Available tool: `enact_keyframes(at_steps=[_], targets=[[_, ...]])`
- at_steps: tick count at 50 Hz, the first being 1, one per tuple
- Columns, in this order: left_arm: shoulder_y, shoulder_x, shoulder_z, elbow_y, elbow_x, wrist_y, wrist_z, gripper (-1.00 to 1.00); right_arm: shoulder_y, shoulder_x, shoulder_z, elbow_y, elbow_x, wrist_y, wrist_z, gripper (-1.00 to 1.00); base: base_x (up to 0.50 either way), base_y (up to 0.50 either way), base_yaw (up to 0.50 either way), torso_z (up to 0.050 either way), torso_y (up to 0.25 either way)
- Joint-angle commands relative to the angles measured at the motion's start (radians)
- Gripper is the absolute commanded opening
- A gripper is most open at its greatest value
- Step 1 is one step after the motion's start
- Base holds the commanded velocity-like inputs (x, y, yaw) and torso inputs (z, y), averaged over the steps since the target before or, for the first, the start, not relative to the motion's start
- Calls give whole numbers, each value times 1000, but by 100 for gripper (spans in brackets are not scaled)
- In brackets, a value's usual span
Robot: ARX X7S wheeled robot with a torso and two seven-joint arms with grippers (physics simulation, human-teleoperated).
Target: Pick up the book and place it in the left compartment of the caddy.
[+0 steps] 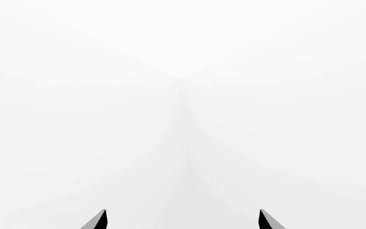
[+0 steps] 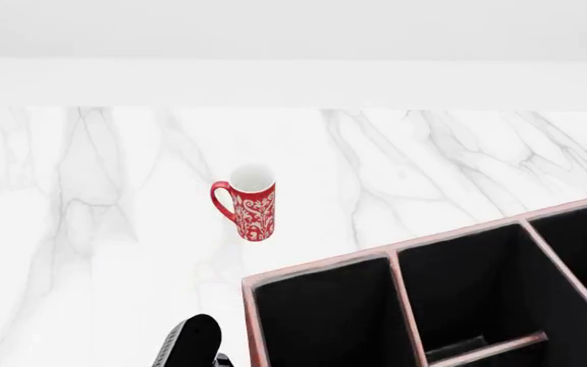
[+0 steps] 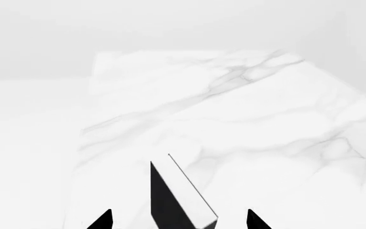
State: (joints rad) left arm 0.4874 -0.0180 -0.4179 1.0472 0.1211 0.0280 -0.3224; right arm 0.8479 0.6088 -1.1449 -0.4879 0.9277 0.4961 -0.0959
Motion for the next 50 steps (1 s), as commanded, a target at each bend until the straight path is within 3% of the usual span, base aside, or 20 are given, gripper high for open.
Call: enact_keyframes(at_steps=[1,29,50], targets=[[-13,18,-5,0,23,32,34,100,-14,-47,10,157,-85,-94,-7,100,0,0,0,0,0],[-7,18,-11,0,15,38,32,100,-113,-83,-19,246,-241,-261,-5,100,0,0,0,0,0],[-20,18,0,0,27,23,36,100,-138,-106,-66,309,-276,-254,-25,100,0,0,0,0,0]])
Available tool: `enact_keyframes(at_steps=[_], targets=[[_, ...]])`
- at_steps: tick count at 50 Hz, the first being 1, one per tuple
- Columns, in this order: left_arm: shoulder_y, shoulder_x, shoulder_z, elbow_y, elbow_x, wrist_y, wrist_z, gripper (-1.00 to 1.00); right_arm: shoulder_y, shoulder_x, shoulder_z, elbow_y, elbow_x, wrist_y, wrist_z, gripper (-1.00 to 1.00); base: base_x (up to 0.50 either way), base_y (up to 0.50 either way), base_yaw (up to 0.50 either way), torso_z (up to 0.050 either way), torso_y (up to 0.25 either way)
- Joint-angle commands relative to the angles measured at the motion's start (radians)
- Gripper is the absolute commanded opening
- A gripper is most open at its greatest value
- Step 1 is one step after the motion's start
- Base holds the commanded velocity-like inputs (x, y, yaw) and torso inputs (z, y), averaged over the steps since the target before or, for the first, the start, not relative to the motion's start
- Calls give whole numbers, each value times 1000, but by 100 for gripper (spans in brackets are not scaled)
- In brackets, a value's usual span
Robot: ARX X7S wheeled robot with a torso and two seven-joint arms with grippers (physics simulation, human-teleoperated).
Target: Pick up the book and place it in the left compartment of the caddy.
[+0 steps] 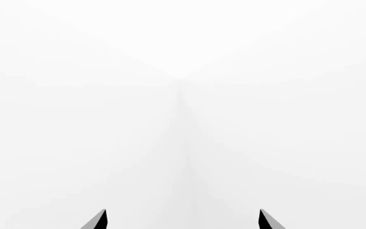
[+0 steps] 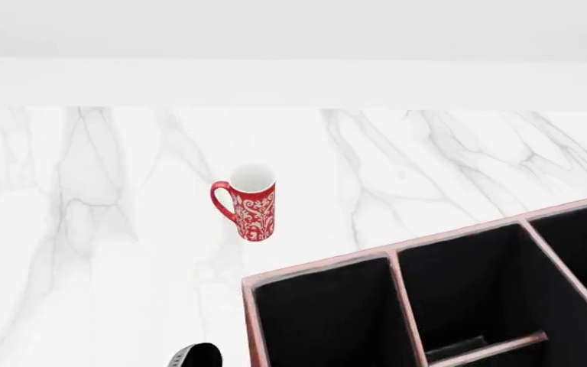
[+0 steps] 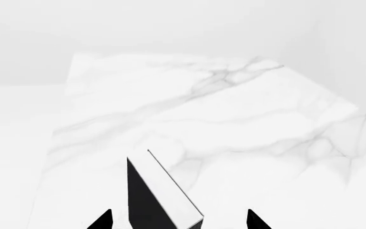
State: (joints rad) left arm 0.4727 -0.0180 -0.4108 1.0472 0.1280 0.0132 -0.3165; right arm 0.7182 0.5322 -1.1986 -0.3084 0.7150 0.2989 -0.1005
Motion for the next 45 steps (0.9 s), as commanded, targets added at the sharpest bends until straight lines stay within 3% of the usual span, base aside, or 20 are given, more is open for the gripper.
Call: enact_keyframes(at_steps=[1,45], targets=[[-5,18,-7,0,19,39,30,100,-12,-28,-15,131,-67,-60,-23,100,0,0,0,0,0],[-42,18,16,0,47,-3,45,100,-82,-118,-36,348,-117,-192,-94,100,0,0,0,0,0]])
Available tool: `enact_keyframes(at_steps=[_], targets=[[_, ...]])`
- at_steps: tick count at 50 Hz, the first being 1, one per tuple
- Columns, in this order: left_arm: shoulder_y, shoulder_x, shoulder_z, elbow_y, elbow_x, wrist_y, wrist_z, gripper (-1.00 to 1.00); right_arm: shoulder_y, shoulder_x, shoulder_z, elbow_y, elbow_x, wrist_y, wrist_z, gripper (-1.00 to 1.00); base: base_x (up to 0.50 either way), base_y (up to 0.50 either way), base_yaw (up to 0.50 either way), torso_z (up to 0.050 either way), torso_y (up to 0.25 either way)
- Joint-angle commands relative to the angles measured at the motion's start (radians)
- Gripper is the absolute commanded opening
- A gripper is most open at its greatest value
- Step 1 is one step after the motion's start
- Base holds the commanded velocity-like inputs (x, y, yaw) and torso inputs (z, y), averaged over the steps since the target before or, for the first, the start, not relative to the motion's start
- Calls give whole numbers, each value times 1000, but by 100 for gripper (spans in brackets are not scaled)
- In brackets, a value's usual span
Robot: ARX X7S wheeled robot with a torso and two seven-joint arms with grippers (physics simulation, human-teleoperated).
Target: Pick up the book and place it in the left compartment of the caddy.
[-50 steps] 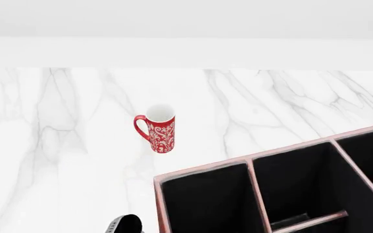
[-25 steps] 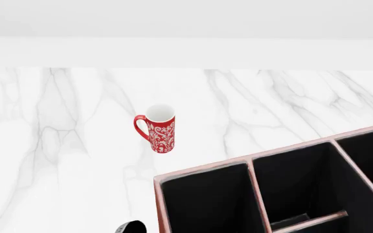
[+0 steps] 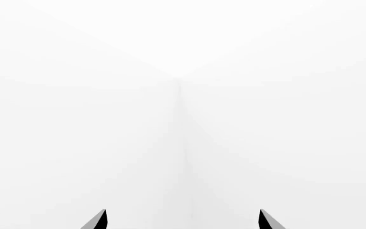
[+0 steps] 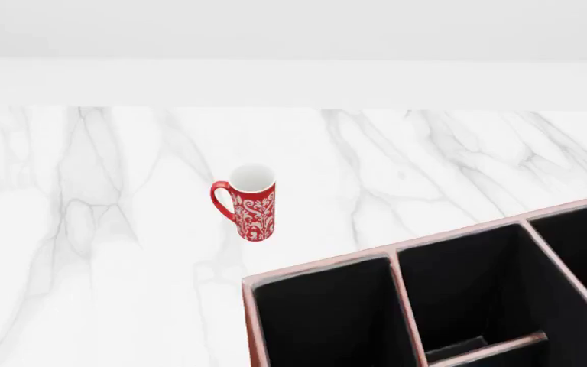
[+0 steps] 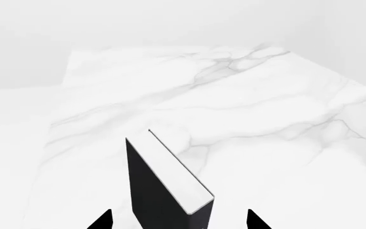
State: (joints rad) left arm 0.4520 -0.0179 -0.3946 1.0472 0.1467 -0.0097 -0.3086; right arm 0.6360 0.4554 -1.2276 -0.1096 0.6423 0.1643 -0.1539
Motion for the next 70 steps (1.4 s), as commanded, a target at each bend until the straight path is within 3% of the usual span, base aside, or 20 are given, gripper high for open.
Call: enact_keyframes(at_steps=[1,70], targets=[[-24,18,1,0,30,17,38,100,1,-44,-5,156,-43,-60,-43,100,0,0,0,0,0],[-99,18,62,0,127,-84,71,100,14,-242,11,576,-73,-225,-189,100,0,0,0,0,0]])
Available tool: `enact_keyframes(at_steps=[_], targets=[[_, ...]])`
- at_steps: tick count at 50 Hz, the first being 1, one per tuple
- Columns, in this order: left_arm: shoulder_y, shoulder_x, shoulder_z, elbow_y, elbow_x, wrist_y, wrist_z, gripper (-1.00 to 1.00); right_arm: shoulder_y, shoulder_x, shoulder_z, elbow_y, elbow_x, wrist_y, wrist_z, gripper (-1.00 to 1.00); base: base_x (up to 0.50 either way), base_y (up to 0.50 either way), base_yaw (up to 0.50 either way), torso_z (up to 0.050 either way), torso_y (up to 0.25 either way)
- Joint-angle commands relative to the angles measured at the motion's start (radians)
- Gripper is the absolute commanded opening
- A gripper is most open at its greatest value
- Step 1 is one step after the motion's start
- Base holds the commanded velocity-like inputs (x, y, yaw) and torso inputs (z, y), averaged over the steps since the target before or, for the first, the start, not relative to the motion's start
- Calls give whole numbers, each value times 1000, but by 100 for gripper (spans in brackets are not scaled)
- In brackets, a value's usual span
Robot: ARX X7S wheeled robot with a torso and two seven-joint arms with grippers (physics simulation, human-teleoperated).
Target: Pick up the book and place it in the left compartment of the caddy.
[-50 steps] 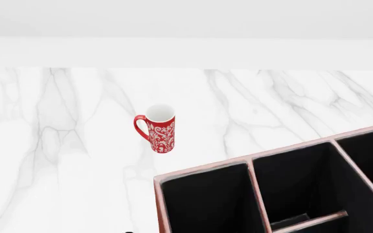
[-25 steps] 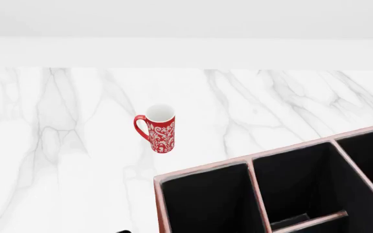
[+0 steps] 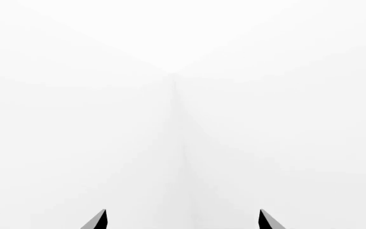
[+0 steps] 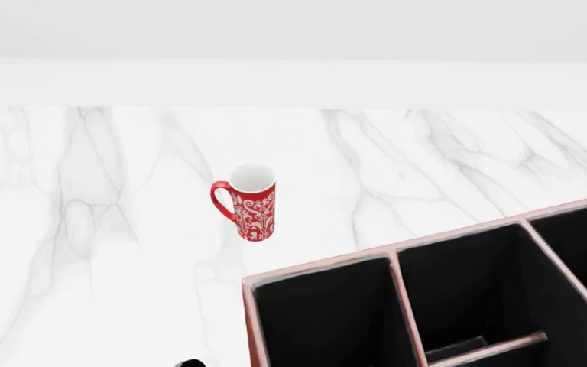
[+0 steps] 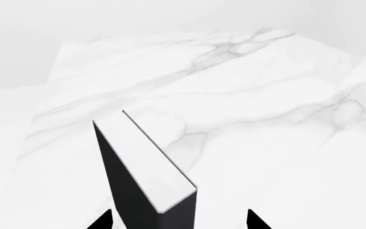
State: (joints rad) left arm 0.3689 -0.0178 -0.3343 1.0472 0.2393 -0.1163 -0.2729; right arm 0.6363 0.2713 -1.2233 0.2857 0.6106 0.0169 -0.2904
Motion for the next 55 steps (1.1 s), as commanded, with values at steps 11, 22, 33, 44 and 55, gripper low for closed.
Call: enact_keyframes(at_steps=[11,22,33,44,55], targets=[[-24,18,3,0,48,11,39,100,27,-94,9,252,-32,-91,-95,100,0,0,0,0,0],[-38,18,13,0,67,-9,46,100,32,-124,0,300,-22,-92,-143,100,0,0,0,0,0],[-61,18,39,0,101,-41,57,100,42,-159,5,375,-9,-112,-189,100,0,0,0,0,0],[-78,18,52,0,122,-67,66,100,49,-213,8,490,-6,-149,-240,100,0,0,0,0,0],[-102,18,61,0,143,-99,79,100,93,-271,-97,623,92,-194,-289,100,0,0,0,0,0]])
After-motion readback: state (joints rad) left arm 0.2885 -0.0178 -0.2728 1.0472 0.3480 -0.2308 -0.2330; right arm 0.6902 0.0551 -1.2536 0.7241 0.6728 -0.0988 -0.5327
